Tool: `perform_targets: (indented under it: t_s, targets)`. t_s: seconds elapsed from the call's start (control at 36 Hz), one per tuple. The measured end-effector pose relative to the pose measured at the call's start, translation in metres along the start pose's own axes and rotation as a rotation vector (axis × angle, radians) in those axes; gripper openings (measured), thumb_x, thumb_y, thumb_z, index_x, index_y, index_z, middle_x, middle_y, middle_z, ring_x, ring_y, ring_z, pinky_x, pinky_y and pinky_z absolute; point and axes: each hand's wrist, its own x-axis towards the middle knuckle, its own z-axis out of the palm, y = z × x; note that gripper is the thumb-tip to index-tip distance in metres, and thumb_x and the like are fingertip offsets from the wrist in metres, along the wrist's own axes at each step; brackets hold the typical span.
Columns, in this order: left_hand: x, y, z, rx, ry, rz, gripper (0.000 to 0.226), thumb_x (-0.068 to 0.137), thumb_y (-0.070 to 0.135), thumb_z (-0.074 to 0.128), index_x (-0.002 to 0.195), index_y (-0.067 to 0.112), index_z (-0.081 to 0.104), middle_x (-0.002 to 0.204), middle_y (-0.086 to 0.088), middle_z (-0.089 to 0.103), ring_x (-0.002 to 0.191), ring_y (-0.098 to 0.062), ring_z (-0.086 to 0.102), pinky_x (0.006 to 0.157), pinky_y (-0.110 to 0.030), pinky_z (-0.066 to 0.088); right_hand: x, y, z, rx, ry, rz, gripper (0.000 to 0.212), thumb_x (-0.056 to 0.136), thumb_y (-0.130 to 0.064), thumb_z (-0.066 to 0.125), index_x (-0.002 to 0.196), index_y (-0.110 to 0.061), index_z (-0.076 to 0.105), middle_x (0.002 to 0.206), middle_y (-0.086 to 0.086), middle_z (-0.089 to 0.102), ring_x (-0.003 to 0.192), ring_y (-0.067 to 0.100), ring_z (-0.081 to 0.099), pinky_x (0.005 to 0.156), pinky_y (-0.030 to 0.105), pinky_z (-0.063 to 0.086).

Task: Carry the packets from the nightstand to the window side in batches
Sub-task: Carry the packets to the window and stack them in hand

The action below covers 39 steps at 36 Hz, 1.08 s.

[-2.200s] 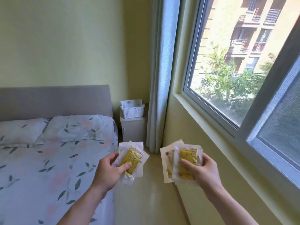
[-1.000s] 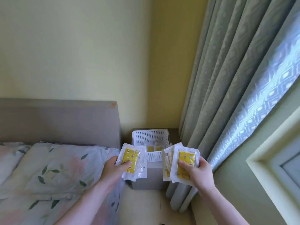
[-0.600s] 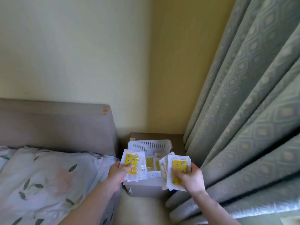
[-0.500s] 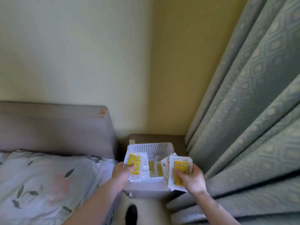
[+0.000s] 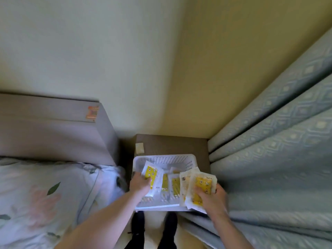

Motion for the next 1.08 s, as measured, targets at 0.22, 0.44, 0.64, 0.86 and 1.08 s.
perform_targets:
  t_s: [0.22, 0.44, 0.64, 0.86, 1.08]
  targets:
    - [0.003, -0.004, 0.007, 0.105, -0.059, 0.023, 0.036, 0.099, 0.030, 0.053, 0.118, 0.000, 0.050, 0.116, -0.016, 0.063, 0.110, -0.035, 0.062, 0.078, -0.031, 0.046, 0.030, 0.004, 0.022, -0.027, -0.036, 0.020, 0.025, 0.078, -0.025, 0.085, 0.099, -0.026, 0.070, 0.094, -0.008, 0.074, 0.086, 0.015, 0.071, 0.079, 0.040, 0.061]
    - [-0.021, -0.009, -0.025, -0.100, 0.079, 0.037, 0.024, 0.099, 0.032, 0.056, 0.098, 0.008, 0.053, 0.082, 0.001, 0.058, 0.074, -0.016, 0.056, 0.060, -0.028, 0.041, 0.057, -0.002, 0.056, -0.061, -0.121, 0.050, 0.018, 0.083, -0.022, 0.081, 0.097, -0.019, 0.072, 0.089, -0.003, 0.073, 0.079, 0.012, 0.068, 0.063, 0.025, 0.051]
    - [-0.022, -0.015, -0.039, -0.151, 0.095, 0.026, 0.027, 0.099, 0.035, 0.058, 0.099, 0.009, 0.055, 0.090, -0.005, 0.064, 0.073, -0.012, 0.057, 0.054, -0.023, 0.039, 0.080, 0.005, 0.085, -0.133, -0.202, 0.093, 0.013, 0.091, -0.022, 0.074, 0.100, -0.014, 0.068, 0.095, 0.001, 0.071, 0.082, 0.016, 0.064, 0.058, 0.019, 0.042]
    - [-0.019, -0.024, -0.042, -0.181, 0.090, 0.026, 0.026, 0.097, 0.041, 0.060, 0.094, 0.016, 0.056, 0.091, -0.001, 0.066, 0.083, -0.015, 0.064, 0.065, -0.029, 0.048, 0.094, 0.024, 0.093, -0.305, -0.150, 0.054, 0.018, 0.091, -0.020, 0.072, 0.101, -0.006, 0.069, 0.095, 0.009, 0.072, 0.088, 0.028, 0.068, 0.070, 0.030, 0.051]
    - [-0.024, -0.018, -0.035, -0.234, 0.053, 0.016, 0.024, 0.098, 0.041, 0.059, 0.101, 0.017, 0.058, 0.100, -0.004, 0.067, 0.086, -0.014, 0.063, 0.071, -0.030, 0.049, 0.079, 0.013, 0.063, -0.199, 0.007, -0.052, 0.014, 0.090, -0.025, 0.073, 0.097, -0.014, 0.069, 0.087, -0.001, 0.070, 0.081, 0.019, 0.066, 0.069, 0.029, 0.050]
